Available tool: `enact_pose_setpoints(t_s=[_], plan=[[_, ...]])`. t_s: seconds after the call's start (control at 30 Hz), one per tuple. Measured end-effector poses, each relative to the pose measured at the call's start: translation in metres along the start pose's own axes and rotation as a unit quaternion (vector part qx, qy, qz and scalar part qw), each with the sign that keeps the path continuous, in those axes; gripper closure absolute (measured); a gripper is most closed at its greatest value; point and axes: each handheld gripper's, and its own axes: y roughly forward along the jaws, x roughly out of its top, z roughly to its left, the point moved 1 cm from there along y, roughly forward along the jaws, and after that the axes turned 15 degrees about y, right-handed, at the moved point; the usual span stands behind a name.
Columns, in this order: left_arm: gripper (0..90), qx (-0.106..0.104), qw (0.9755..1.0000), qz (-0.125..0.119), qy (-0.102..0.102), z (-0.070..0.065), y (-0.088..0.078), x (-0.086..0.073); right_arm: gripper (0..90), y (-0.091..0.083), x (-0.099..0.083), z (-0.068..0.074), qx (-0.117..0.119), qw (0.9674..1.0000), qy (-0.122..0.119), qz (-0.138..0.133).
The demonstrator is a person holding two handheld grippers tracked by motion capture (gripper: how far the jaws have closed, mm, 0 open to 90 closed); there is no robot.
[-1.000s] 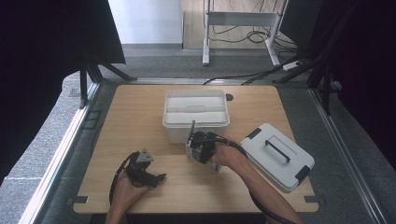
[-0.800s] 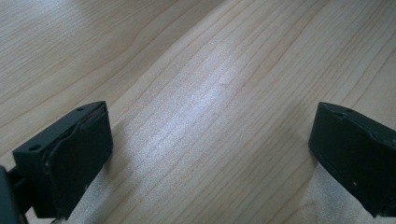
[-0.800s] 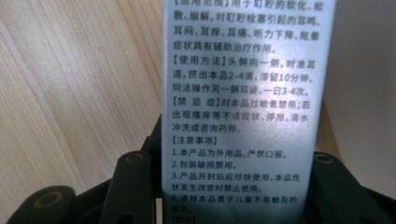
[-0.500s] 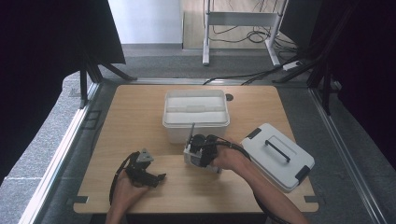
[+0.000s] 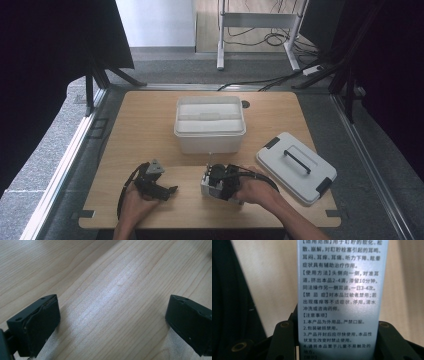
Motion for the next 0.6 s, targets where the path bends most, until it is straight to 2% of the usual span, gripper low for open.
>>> enact_pose_setpoints(t_s=[0.07,0.2,0.4,0.43,0.53,0.6], plan=[[0.0,0.0,1.0,-0.001,0.0,0.0,0.0,0.0,56.1,0.004,-0.009,0.009,-0.002,1.0,-0.002,0.001],[0.0,0.001,1.0,-0.001,-0.001,0.0,0.0,0.0,55.9,0.007,-0.016,0.018,-0.004,1.0,-0.005,0.002],[0.0,0.001,1.0,0.0,-0.001,0.0,0.0,0.0,54.0,0.014,-0.019,0.019,-0.011,0.9999,-0.005,0.002],[0.0,0.001,1.0,0.0,-0.001,0.0,0.0,0.0,51.3,0.014,-0.02,0.017,-0.008,1.0,0.0,0.001],[0.0,0.001,1.0,0.0,-0.001,0.0,0.0,0.0,48.0,0.01,-0.02,0.016,-0.004,1.0,0.003,-0.004],[0.0,0.001,1.0,0.0,-0.001,0.0,0.0,0.0,45.5,0.0,-0.019,0.016,0.003,0.9999,0.003,-0.014]])
